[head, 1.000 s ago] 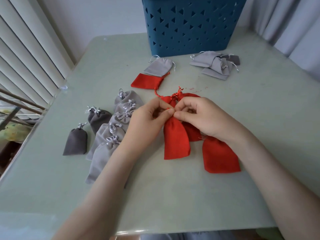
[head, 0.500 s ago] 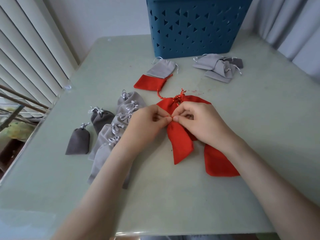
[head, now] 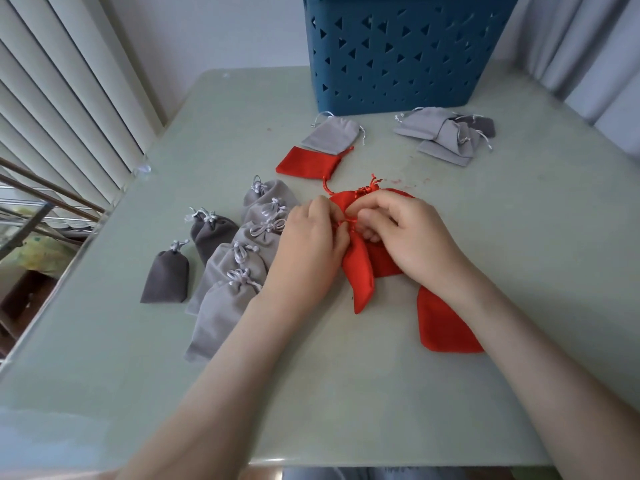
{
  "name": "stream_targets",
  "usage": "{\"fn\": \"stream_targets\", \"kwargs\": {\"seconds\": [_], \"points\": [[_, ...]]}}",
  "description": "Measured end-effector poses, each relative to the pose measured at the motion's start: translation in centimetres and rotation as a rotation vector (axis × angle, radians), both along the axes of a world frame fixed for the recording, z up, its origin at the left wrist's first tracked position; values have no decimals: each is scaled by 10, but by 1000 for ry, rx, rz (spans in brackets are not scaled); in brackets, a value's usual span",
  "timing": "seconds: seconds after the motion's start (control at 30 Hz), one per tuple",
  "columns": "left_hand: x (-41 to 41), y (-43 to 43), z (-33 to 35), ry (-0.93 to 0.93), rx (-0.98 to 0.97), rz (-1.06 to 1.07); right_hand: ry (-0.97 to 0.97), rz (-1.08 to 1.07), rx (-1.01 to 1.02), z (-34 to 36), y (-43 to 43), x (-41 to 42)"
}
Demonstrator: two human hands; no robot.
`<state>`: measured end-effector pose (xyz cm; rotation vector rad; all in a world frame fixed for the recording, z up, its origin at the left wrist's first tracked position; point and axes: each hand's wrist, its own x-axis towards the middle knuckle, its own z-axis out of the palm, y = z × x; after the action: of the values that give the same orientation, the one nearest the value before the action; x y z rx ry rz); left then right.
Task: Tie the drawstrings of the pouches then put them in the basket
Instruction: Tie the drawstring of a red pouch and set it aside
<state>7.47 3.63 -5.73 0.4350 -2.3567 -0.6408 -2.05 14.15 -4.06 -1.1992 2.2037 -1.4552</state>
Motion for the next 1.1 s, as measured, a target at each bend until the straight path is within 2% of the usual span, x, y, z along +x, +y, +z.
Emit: {"fn": "stream_targets", "kwargs": {"seconds": [0.17, 0.23, 0.33, 0.5, 0.87, 0.97, 1.1], "points": [[4, 4, 1, 162, -76, -60, -486, 123, -170, 9, 4, -3], [5, 6, 1, 201, -70, -99, -548, 171, -156, 8, 5, -6], [7, 7, 0, 237, -73, -109, -525, 237, -126, 6, 8, -6], [10, 8, 1, 283, -108, -112, -483, 260, -186, 11, 12, -3], [4, 7, -1, 233, -149, 28, -101, 49, -199, 8, 5, 1], [4, 7, 3, 266, -116, 33, -109, -48, -235, 7, 7, -7], [5, 8, 2, 265, -34, 2, -171, -62, -221, 5, 9, -10]]}}
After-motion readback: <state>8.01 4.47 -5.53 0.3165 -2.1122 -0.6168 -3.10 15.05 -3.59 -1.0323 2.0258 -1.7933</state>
